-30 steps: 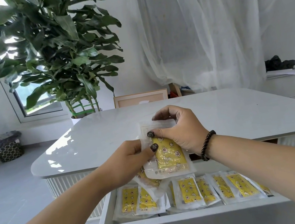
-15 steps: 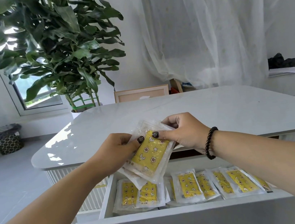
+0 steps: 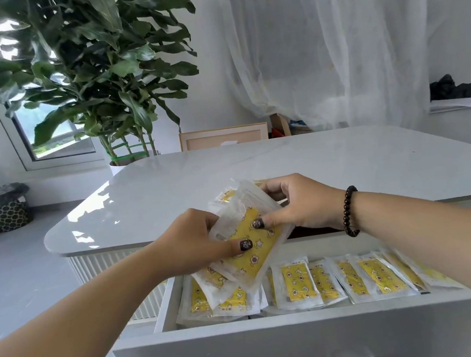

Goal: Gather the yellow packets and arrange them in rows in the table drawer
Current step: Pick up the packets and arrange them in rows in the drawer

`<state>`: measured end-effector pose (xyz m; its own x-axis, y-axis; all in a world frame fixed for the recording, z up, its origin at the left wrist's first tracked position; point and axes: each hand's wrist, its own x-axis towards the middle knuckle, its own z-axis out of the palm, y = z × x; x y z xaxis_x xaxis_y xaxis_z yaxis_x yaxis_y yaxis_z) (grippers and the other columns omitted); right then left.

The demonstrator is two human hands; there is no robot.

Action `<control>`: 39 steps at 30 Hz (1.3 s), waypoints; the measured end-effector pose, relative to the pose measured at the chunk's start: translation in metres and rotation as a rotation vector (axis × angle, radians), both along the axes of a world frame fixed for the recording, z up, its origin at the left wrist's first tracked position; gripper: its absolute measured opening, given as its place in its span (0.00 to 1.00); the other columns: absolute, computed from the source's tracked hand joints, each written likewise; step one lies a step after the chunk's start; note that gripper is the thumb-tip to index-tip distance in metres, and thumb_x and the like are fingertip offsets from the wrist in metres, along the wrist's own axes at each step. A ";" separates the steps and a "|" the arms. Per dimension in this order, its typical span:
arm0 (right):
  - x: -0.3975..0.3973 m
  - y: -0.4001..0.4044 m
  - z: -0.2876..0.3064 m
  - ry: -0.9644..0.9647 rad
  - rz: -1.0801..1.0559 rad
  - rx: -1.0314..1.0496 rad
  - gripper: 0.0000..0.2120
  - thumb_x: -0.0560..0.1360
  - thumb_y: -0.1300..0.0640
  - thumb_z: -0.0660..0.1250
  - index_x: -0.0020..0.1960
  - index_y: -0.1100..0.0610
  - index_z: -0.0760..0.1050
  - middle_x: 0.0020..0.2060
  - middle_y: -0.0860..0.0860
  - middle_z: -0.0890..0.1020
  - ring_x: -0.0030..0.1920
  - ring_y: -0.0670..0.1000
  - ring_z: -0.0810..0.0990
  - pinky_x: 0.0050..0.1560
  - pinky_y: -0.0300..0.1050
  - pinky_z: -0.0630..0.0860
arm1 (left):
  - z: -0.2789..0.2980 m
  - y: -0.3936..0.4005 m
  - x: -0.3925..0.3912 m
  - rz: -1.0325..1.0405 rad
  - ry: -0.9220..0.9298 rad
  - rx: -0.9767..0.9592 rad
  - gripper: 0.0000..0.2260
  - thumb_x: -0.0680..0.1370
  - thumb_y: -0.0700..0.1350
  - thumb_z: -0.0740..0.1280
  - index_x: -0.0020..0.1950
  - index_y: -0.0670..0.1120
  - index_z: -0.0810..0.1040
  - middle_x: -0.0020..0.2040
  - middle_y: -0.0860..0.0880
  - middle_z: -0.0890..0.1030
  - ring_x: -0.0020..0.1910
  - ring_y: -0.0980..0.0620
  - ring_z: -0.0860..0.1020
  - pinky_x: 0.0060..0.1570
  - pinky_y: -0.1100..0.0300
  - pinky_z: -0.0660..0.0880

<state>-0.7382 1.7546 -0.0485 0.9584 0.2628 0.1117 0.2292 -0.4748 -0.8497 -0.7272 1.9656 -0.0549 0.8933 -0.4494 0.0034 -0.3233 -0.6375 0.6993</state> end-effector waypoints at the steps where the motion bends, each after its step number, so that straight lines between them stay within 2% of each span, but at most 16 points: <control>1: -0.001 -0.001 -0.002 -0.025 0.016 -0.104 0.16 0.70 0.64 0.73 0.57 0.57 0.78 0.51 0.48 0.83 0.50 0.47 0.82 0.51 0.40 0.80 | -0.003 -0.002 0.000 -0.017 -0.009 0.042 0.15 0.69 0.54 0.76 0.48 0.45 0.84 0.43 0.46 0.86 0.41 0.49 0.84 0.44 0.52 0.82; 3: -0.002 -0.003 -0.007 -0.003 0.033 -0.217 0.17 0.70 0.62 0.74 0.58 0.57 0.77 0.53 0.50 0.83 0.53 0.48 0.82 0.56 0.44 0.79 | -0.010 -0.007 0.001 -0.035 -0.013 0.087 0.16 0.70 0.54 0.76 0.49 0.43 0.84 0.44 0.45 0.86 0.42 0.48 0.84 0.44 0.51 0.81; 5: -0.002 -0.007 -0.012 0.058 0.016 -0.185 0.20 0.69 0.62 0.75 0.60 0.57 0.76 0.53 0.53 0.83 0.53 0.51 0.83 0.55 0.48 0.80 | -0.016 -0.012 0.001 -0.024 -0.013 0.080 0.16 0.70 0.55 0.75 0.48 0.44 0.83 0.43 0.46 0.85 0.41 0.50 0.84 0.44 0.52 0.82; 7: -0.001 -0.012 -0.020 0.132 -0.089 0.050 0.21 0.68 0.64 0.75 0.59 0.59 0.75 0.51 0.56 0.84 0.47 0.53 0.84 0.49 0.48 0.82 | -0.020 -0.018 0.002 0.039 0.003 0.025 0.18 0.70 0.57 0.74 0.47 0.43 0.83 0.42 0.44 0.85 0.39 0.49 0.83 0.43 0.55 0.82; 10: 0.000 -0.013 -0.040 0.329 -0.308 0.605 0.20 0.70 0.67 0.72 0.60 0.62 0.72 0.40 0.57 0.83 0.34 0.51 0.83 0.32 0.42 0.80 | -0.030 -0.024 0.006 0.166 0.083 -0.116 0.24 0.68 0.60 0.74 0.47 0.40 0.83 0.39 0.39 0.83 0.36 0.45 0.80 0.38 0.54 0.76; 13: -0.001 -0.011 -0.060 0.402 -0.386 0.734 0.11 0.73 0.68 0.69 0.54 0.61 0.73 0.37 0.56 0.83 0.31 0.50 0.83 0.31 0.41 0.80 | -0.044 -0.029 0.008 0.201 0.135 -0.171 0.24 0.68 0.60 0.74 0.48 0.39 0.82 0.43 0.38 0.84 0.36 0.45 0.80 0.41 0.51 0.78; 15: -0.002 -0.011 -0.070 0.412 -0.389 0.697 0.12 0.73 0.68 0.68 0.56 0.61 0.73 0.42 0.56 0.82 0.37 0.52 0.82 0.40 0.46 0.79 | -0.050 -0.033 0.006 0.178 0.161 -0.172 0.22 0.69 0.59 0.74 0.48 0.41 0.83 0.45 0.40 0.85 0.39 0.44 0.83 0.47 0.46 0.80; 17: -0.001 -0.014 -0.075 0.415 -0.378 0.656 0.11 0.74 0.67 0.68 0.56 0.60 0.74 0.43 0.56 0.81 0.39 0.53 0.80 0.44 0.49 0.77 | -0.054 -0.037 0.006 0.151 0.185 -0.162 0.20 0.70 0.59 0.73 0.46 0.42 0.84 0.42 0.42 0.85 0.40 0.42 0.83 0.44 0.48 0.81; 20: 0.005 -0.033 -0.077 0.416 -0.392 0.580 0.12 0.75 0.68 0.66 0.56 0.58 0.73 0.43 0.54 0.82 0.37 0.51 0.81 0.40 0.46 0.78 | -0.057 -0.043 0.005 0.147 0.182 -0.110 0.22 0.71 0.60 0.72 0.44 0.40 0.83 0.35 0.44 0.75 0.32 0.46 0.71 0.30 0.61 0.69; 21: 0.007 -0.043 -0.076 0.435 -0.390 0.544 0.12 0.76 0.68 0.65 0.56 0.57 0.73 0.42 0.54 0.82 0.35 0.50 0.81 0.38 0.44 0.77 | -0.059 -0.043 0.007 0.145 0.175 -0.090 0.19 0.71 0.59 0.72 0.44 0.42 0.84 0.35 0.45 0.74 0.33 0.49 0.70 0.30 0.63 0.66; 23: 0.007 -0.063 -0.078 0.523 -0.373 0.412 0.09 0.77 0.68 0.63 0.53 0.57 0.73 0.38 0.53 0.81 0.29 0.47 0.80 0.33 0.40 0.76 | -0.059 -0.043 0.011 0.141 0.159 -0.065 0.09 0.72 0.54 0.73 0.43 0.49 0.85 0.40 0.50 0.81 0.35 0.52 0.76 0.33 0.67 0.70; 25: 0.009 -0.083 -0.092 0.644 -0.394 0.241 0.08 0.76 0.69 0.64 0.50 0.59 0.72 0.38 0.54 0.80 0.26 0.46 0.79 0.29 0.39 0.76 | -0.057 -0.040 0.015 0.134 0.146 -0.035 0.02 0.73 0.48 0.73 0.45 0.53 0.85 0.45 0.55 0.81 0.40 0.56 0.79 0.36 0.69 0.74; 27: 0.015 -0.099 -0.116 0.716 -0.486 0.084 0.10 0.75 0.69 0.66 0.55 0.64 0.72 0.44 0.58 0.81 0.35 0.51 0.82 0.39 0.46 0.81 | -0.058 -0.038 0.021 0.127 0.140 -0.023 0.04 0.73 0.45 0.72 0.44 0.54 0.85 0.47 0.55 0.80 0.43 0.54 0.80 0.39 0.66 0.77; 30: 0.032 -0.114 -0.142 0.687 -0.664 -0.093 0.23 0.71 0.65 0.71 0.64 0.65 0.70 0.56 0.60 0.79 0.55 0.59 0.80 0.57 0.58 0.78 | -0.058 -0.038 0.025 0.105 0.118 -0.005 0.05 0.73 0.45 0.73 0.42 0.56 0.84 0.46 0.58 0.79 0.42 0.55 0.79 0.37 0.67 0.76; 33: 0.052 -0.126 -0.164 0.624 -0.713 -0.132 0.33 0.69 0.62 0.74 0.70 0.63 0.65 0.63 0.60 0.75 0.60 0.59 0.77 0.60 0.55 0.77 | -0.059 -0.040 0.027 0.068 0.112 0.007 0.04 0.73 0.47 0.73 0.44 0.56 0.85 0.48 0.60 0.78 0.43 0.57 0.78 0.38 0.68 0.74; 39: 0.062 -0.109 -0.166 0.611 -0.725 -0.251 0.30 0.71 0.58 0.73 0.69 0.62 0.67 0.64 0.57 0.75 0.62 0.57 0.76 0.61 0.48 0.75 | -0.060 -0.046 0.030 0.029 0.080 0.078 0.04 0.73 0.47 0.73 0.46 0.56 0.85 0.50 0.58 0.79 0.44 0.58 0.78 0.37 0.69 0.73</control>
<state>-0.6758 1.6455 -0.2144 0.7711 -0.4638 -0.4363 -0.6350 -0.5102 -0.5801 -0.6974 1.9197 -0.1152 0.9018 -0.4199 -0.1021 -0.2495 -0.6989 0.6703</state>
